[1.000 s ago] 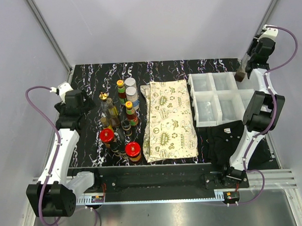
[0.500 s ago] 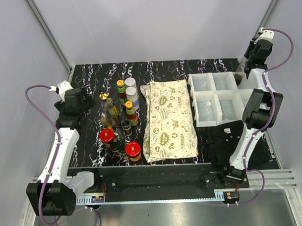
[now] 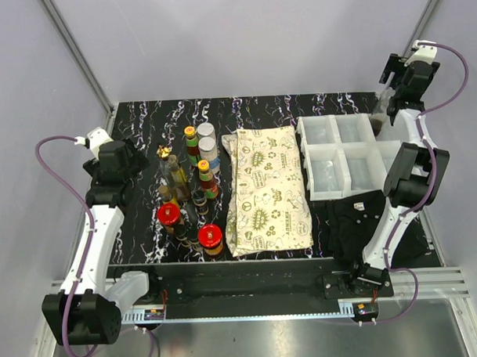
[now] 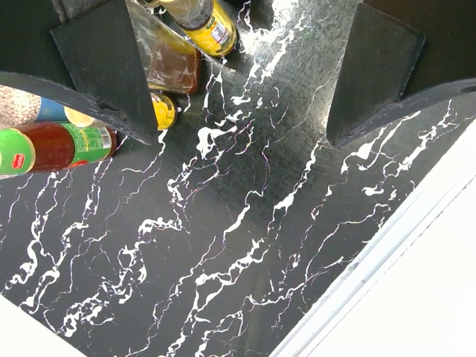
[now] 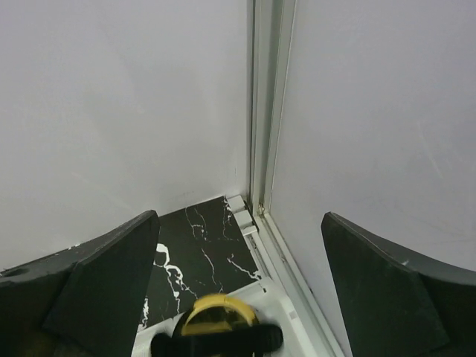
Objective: Organize the condiment bottles
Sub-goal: Place the bottle in the storage box, then pick up the bottle from the center of the board.
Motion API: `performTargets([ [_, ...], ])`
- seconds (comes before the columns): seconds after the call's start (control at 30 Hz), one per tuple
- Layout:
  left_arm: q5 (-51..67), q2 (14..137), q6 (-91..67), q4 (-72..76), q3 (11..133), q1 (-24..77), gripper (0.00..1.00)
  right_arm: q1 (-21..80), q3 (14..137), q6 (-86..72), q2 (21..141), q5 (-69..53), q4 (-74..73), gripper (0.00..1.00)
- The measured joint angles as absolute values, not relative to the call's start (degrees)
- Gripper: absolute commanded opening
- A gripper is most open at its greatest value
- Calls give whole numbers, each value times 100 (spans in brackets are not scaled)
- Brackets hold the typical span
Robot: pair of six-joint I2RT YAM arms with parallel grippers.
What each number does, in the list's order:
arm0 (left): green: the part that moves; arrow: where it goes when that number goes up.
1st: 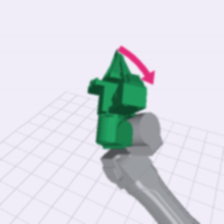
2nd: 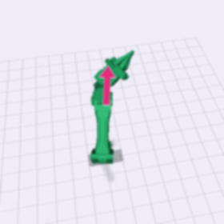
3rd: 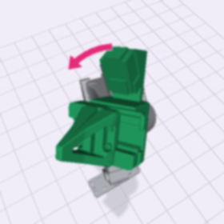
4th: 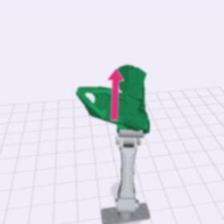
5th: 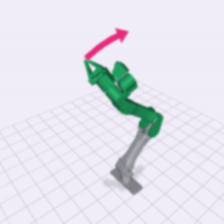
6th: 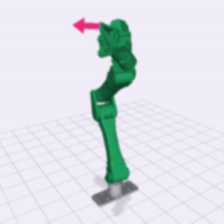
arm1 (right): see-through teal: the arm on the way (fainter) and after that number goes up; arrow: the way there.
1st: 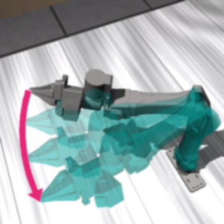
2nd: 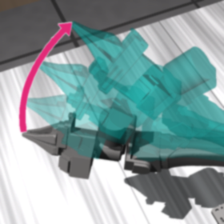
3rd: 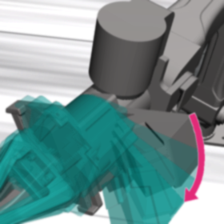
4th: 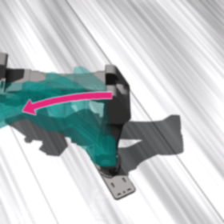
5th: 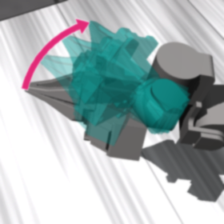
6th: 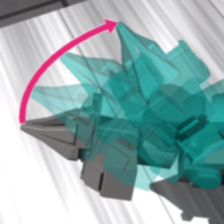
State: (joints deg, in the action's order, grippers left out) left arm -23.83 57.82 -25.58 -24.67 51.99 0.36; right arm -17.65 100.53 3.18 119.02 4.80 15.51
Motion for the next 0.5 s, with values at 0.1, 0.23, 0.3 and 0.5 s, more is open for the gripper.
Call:
performTargets([
  [0.1,-2322,5741,-2532,-2460,5199,36,99,-1765,10051,314,11708,480,1518,100],
  [0.23,-2222,5647,-2526,-2458,5199,36,99,-1765,9935,213,11216,484,1391,100],
  [0.3,-2174,5555,-2504,-2458,5199,36,99,-1765,9898,93,10906,484,1299,100],
  [0.5,-1970,5277,-2423,-2456,5199,36,99,-1769,9841,-427,9856,152,856,100],
])
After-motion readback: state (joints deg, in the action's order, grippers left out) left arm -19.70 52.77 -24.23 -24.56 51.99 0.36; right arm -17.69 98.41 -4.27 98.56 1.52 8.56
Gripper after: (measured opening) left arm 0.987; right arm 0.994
